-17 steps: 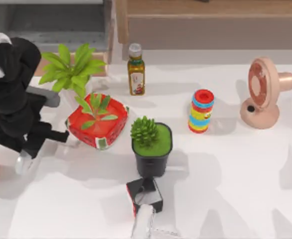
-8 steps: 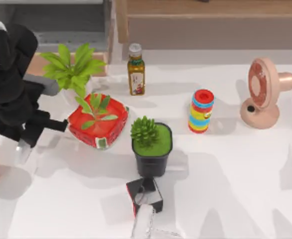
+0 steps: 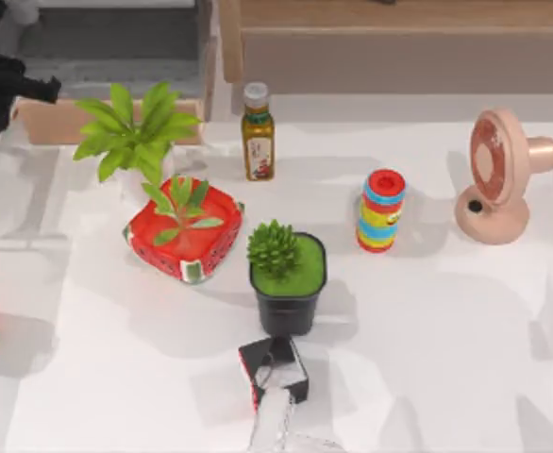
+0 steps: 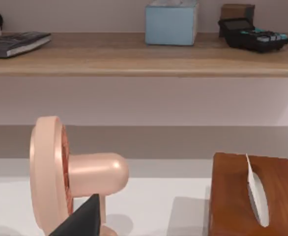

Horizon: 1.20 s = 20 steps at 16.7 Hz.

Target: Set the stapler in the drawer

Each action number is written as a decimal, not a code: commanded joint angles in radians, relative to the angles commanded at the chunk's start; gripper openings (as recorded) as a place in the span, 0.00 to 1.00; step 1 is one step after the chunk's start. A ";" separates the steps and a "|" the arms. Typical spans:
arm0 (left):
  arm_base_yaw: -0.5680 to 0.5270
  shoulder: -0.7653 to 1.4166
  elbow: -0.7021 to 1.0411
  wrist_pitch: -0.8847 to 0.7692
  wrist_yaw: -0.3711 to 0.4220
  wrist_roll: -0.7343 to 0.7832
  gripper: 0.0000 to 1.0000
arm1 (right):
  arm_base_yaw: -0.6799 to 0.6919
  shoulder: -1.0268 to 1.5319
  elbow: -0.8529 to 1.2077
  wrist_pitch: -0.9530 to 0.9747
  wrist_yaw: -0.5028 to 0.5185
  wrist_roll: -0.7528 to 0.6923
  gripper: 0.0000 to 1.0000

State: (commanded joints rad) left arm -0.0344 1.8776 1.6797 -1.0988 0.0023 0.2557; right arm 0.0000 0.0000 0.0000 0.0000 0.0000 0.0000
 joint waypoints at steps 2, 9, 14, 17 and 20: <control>0.065 0.060 0.155 -0.053 -0.003 0.033 0.00 | 0.000 0.000 0.000 0.000 0.000 0.000 1.00; 0.307 0.455 0.641 -0.216 -0.012 0.098 0.00 | 0.000 0.000 0.000 0.000 0.000 0.000 1.00; 0.368 0.710 0.843 -0.322 0.005 0.104 0.00 | 0.000 0.000 0.000 0.000 0.000 0.000 1.00; 0.368 0.776 0.890 -0.374 0.009 0.107 0.00 | 0.000 0.000 0.000 0.000 0.000 0.000 1.00; 0.367 0.782 0.895 -0.382 0.009 0.107 0.00 | 0.000 0.000 0.000 0.000 0.000 0.000 1.00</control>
State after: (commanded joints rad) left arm 0.3328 2.6596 2.5746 -1.4809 0.0110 0.3631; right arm 0.0000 0.0000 0.0000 0.0000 0.0000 0.0000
